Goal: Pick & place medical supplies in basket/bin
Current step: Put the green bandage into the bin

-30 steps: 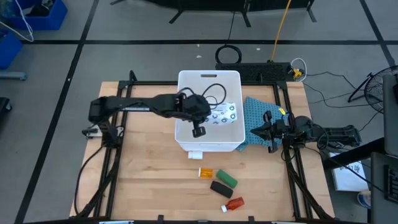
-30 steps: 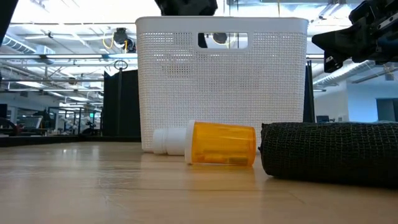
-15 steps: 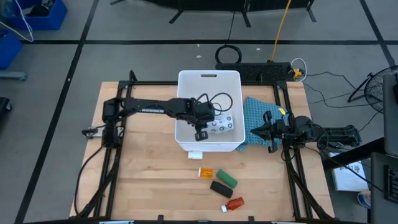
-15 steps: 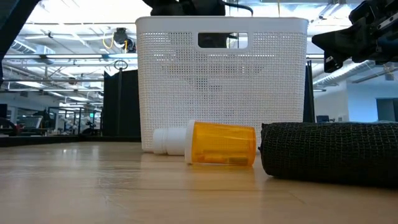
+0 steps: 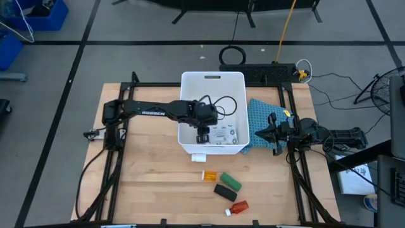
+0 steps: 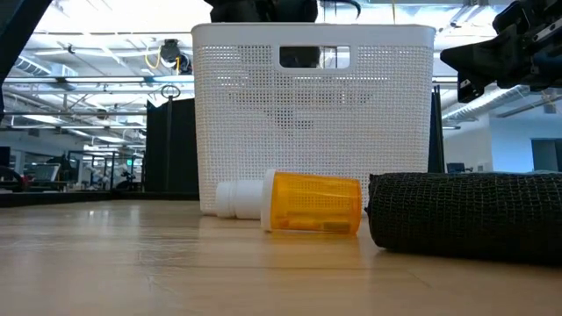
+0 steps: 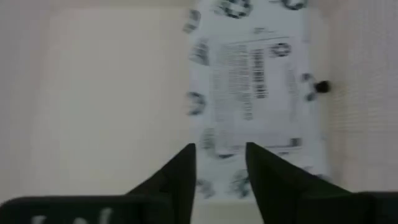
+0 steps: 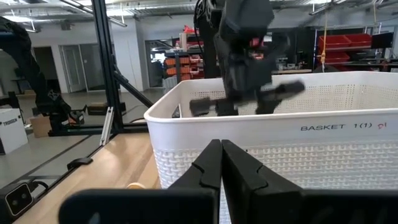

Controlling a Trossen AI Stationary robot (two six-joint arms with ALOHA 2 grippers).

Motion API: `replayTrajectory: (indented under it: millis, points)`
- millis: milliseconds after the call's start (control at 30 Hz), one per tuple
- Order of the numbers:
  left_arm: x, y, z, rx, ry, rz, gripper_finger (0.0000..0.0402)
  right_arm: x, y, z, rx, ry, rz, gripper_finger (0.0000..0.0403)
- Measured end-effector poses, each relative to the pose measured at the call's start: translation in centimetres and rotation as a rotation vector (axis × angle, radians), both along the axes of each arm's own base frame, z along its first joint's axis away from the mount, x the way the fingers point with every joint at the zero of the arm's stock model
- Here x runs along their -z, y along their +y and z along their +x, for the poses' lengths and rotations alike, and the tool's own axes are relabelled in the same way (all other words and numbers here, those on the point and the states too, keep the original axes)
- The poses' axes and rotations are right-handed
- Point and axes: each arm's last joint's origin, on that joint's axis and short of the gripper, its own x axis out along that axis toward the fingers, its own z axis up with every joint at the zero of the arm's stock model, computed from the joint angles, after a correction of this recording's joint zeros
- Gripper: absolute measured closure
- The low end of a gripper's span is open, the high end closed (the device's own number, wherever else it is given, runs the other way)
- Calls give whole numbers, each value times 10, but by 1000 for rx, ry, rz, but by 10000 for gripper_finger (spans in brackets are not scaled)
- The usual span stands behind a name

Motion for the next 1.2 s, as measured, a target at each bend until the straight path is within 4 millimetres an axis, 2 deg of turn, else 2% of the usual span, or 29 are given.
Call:
replayTrajectory:
  millis: [133,267,400,500,667,767,833,1200]
  points:
    - [-41,-8,-19,4,-86,76,203,1,0,0,-1,5,0,403]
    - [-89,-17,-50,9,-201,85,184,1,0,0,-1,11,0,403]
    - [-128,-28,-87,2,-283,80,199,1,0,1,-1,14,1,403]
    - [-145,-38,-116,8,-279,60,229,2,0,1,-3,19,17,403]
    - [-159,-52,-159,-44,-220,83,304,2,0,1,-4,23,26,403]
    - [-160,-60,-174,-63,-176,114,366,2,0,1,-4,22,26,403]
    - [-160,-65,-182,-73,-157,117,391,2,0,1,-4,22,26,403]
    - [-161,-84,-207,-84,-190,170,396,2,0,1,-7,25,45,403]
